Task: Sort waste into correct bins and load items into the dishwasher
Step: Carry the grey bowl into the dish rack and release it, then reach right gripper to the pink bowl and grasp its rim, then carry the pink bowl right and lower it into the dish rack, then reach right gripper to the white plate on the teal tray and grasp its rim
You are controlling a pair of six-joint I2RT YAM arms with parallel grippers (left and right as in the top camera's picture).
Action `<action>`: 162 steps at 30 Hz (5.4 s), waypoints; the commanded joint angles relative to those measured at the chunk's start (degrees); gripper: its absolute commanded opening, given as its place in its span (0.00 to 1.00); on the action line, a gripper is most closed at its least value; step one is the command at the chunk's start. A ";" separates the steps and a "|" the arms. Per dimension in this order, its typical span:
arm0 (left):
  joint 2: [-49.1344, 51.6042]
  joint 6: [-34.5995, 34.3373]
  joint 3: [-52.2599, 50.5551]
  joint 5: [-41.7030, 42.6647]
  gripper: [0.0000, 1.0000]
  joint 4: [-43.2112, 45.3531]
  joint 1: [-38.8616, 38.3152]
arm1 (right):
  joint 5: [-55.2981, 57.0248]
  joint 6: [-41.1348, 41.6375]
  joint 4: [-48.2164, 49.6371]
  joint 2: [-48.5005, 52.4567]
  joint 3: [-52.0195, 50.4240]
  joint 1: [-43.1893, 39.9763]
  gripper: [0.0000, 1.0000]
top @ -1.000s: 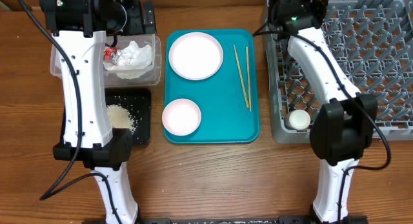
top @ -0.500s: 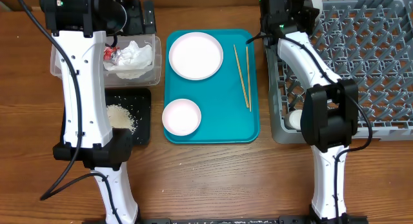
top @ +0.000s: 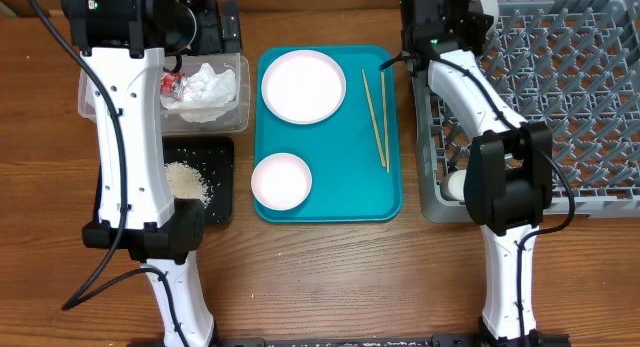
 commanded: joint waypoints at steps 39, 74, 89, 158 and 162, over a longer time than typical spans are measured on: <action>-0.83 -0.79 0.11 -0.57 1.00 0.00 -0.04 | -44.81 1.95 -25.51 -17.11 0.63 9.22 0.59; -0.83 -0.79 0.11 -0.57 1.00 0.00 -0.04 | -85.37 27.50 -14.97 -19.15 -31.56 22.82 0.04; -0.83 -0.79 0.11 -0.57 1.00 0.00 -0.04 | -26.91 22.69 -38.86 -42.99 -7.48 10.29 0.04; -0.83 -0.79 0.11 -0.57 1.00 0.00 -0.04 | -14.47 23.06 -20.68 -32.22 -34.77 19.67 0.79; -0.83 -0.79 0.11 -0.55 1.00 0.00 -0.04 | -40.65 17.97 -12.31 -32.22 -28.83 18.08 0.82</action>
